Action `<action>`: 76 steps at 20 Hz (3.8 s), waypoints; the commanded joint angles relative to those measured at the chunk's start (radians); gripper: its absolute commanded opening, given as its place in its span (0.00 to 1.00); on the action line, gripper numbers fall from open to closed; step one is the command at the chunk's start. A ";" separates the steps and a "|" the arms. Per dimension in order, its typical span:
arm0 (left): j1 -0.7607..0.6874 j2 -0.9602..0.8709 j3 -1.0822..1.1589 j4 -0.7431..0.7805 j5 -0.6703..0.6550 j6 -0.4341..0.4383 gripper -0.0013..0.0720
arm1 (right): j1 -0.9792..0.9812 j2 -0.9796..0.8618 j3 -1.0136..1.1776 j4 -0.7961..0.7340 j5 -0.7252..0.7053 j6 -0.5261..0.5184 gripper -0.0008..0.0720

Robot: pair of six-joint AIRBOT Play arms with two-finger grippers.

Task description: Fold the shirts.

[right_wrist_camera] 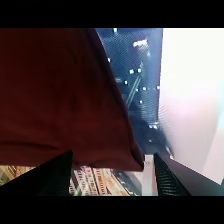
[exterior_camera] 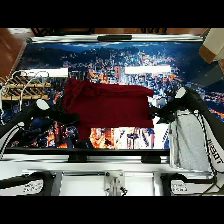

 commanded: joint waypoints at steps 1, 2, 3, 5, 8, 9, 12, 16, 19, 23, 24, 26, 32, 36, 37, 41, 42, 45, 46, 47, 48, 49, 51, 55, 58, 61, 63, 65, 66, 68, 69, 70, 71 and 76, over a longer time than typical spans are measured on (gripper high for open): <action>0.008 0.010 0.025 0.003 -0.012 0.019 0.06 | 0.000 -0.039 -0.010 0.036 -0.025 -0.001 0.85; 0.008 0.014 0.026 0.002 -0.011 0.018 0.06 | 0.000 -0.046 -0.010 0.057 -0.029 -0.001 0.85; 0.006 0.016 0.026 0.002 -0.012 0.018 0.06 | 0.000 -0.056 -0.010 0.090 -0.032 -0.002 0.84; 0.007 0.022 0.027 0.003 -0.012 0.019 0.06 | 0.008 -0.077 -0.009 0.145 -0.033 -0.019 0.84; 0.010 0.044 0.056 0.007 -0.012 0.052 0.06 | 0.067 -0.080 -0.004 0.158 -0.033 -0.035 0.10; 0.013 0.059 0.084 0.032 -0.021 0.055 0.06 | 0.086 -0.079 0.016 0.169 -0.010 -0.079 0.11; 0.038 0.142 0.276 0.215 -0.147 0.051 0.06 | 0.123 -0.003 0.158 0.102 0.061 -0.125 0.11; 0.046 0.330 0.748 0.530 -0.273 0.051 0.06 | 0.122 0.264 0.500 -0.020 0.023 -0.195 0.11; 0.045 0.471 1.069 0.541 -0.124 -0.077 0.06 | 0.123 0.497 0.714 -0.035 -0.211 -0.246 0.11; 0.045 0.624 1.170 0.486 0.063 -0.110 0.06 | 0.123 0.738 0.768 -0.018 -0.382 -0.216 0.11; 0.045 0.649 1.170 0.486 0.063 -0.110 0.06 | 0.123 0.774 0.768 -0.019 -0.358 -0.198 0.11; 0.045 0.665 1.170 0.496 0.032 -0.109 0.06 | 0.122 0.801 0.768 -0.034 -0.280 -0.160 0.11; 0.045 0.573 1.011 0.611 -0.024 -0.103 0.06 | 0.122 0.637 0.764 -0.249 0.056 -0.019 0.11; 0.046 0.412 0.837 0.610 -0.023 -0.103 0.06 | 0.122 0.359 0.764 -0.345 0.172 -0.010 0.11; 0.046 0.354 0.802 0.610 -0.022 -0.103 0.06 | 0.122 0.272 0.764 -0.364 0.173 -0.001 0.11; 0.045 0.085 0.759 0.606 -0.003 -0.103 0.06 | 0.122 -0.064 0.764 -0.354 0.100 0.031 0.11; 0.045 0.016 0.759 0.599 -0.003 -0.104 0.06 | 0.122 -0.126 0.765 -0.338 0.085 0.055 0.11; 0.045 -0.141 0.759 0.521 0.002 -0.104 0.06 | 0.122 -0.254 0.764 -0.332 0.062 0.075 0.11; 0.045 -0.182 0.759 0.483 0.007 -0.104 0.06 | 0.122 -0.278 0.764 -0.349 0.062 0.082 0.11; 0.045 -0.214 0.759 0.447 0.013 -0.106 0.06 | 0.122 -0.294 0.764 -0.364 0.062 0.090 0.11; 0.045 -0.243 0.759 0.409 0.015 -0.107 0.06 | 0.122 -0.306 0.764 -0.358 0.061 0.093 0.11; 0.045 -0.264 0.759 0.378 0.013 -0.108 0.06 | 0.122 -0.314 0.764 -0.350 0.059 0.105 0.11; 0.045 -0.288 0.759 0.330 -0.008 -0.107 0.19 | 0.123 -0.316 0.765 -0.328 0.053 0.126 0.15; 0.087 -0.274 0.833 0.492 -0.238 -0.076 0.74 | 0.102 -0.249 0.766 -0.354 0.155 0.071 0.74; 0.179 -0.269 0.874 0.602 -0.470 -0.095 0.74 | 0.050 -0.193 0.763 -0.416 0.317 0.041 0.74; 0.274 -0.271 0.743 0.427 -0.494 -0.155 0.74 | 0.002 -0.151 0.692 -0.367 0.388 0.005 0.74; 0.294 -0.274 0.602 0.303 -0.418 -0.129 0.74 | -0.009 -0.134 0.628 -0.322 0.394 0.005 0.74; 0.290 -0.274 0.494 0.234 -0.291 -0.128 0.74 | 0.000 -0.132 0.580 -0.292 0.393 0.007 0.74; 0.286 -0.275 0.459 0.195 -0.230 -0.128 0.73 | 0.009 -0.132 0.562 -0.278 0.385 0.007 0.74; 0.277 -0.280 0.421 0.127 -0.131 -0.129 0.72 | 0.022 -0.132 0.544 -0.277 0.362 0.008 0.74; 0.270 -0.289 0.421 0.108 -0.108 -0.129 0.68 | 0.030 -0.132 0.541 -0.278 0.352 0.009 0.74; 0.263 -0.301 0.421 0.097 -0.096 -0.129 0.68 | 0.033 -0.132 0.541 -0.277 0.340 0.010 0.74; 0.256 -0.314 0.421 0.092 -0.090 -0.129 0.68 | 0.035 -0.132 0.541 -0.277 0.334 0.015 0.74; 0.241 -0.354 0.422 0.047 -0.052 -0.133 0.38 | 0.035 -0.132 0.541 -0.277 0.341 0.020 0.74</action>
